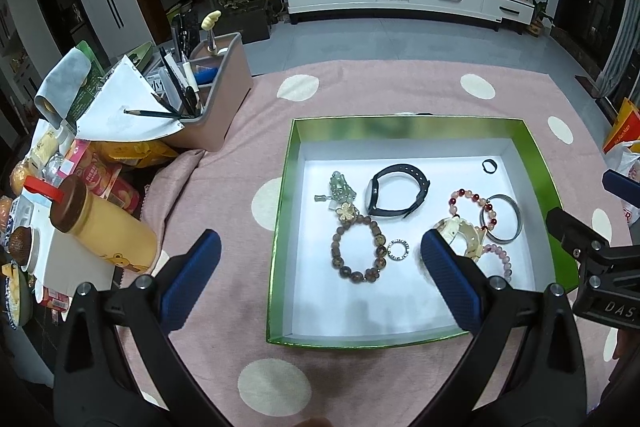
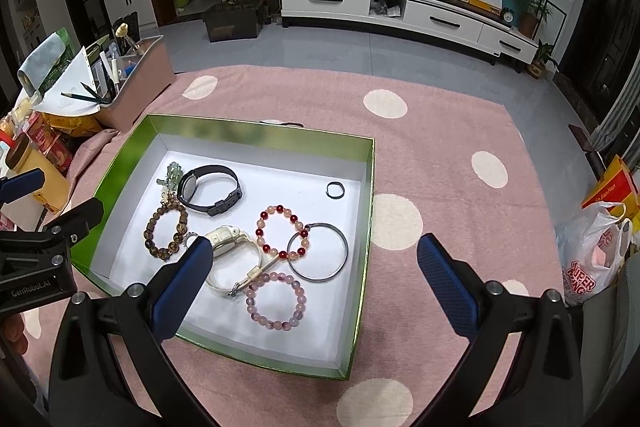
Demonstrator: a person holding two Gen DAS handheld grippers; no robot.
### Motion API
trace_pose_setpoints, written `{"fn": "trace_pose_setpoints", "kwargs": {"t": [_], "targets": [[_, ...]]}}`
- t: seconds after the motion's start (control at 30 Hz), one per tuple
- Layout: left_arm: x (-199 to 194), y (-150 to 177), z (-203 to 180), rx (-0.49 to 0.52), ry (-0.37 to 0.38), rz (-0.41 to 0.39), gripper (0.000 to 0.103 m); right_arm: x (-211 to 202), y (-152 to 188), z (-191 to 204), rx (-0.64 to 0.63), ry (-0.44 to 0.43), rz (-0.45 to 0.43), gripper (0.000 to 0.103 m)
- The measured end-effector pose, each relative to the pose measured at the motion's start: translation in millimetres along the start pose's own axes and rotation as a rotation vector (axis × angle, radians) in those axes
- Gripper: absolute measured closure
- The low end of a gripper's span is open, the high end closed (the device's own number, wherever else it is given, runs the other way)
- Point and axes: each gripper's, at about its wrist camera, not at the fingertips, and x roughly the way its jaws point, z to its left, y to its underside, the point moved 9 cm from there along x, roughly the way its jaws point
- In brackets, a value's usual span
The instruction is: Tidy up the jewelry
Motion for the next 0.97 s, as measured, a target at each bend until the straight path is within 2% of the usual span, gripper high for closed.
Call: {"fn": "trace_pose_setpoints", "kwargs": {"t": [0.97], "targets": [[6.8, 5.3, -2.1, -0.008, 0.010, 0.014, 0.002, 2.2, 1.7, 2.9, 0.000, -0.003, 0.002, 0.001]]}}
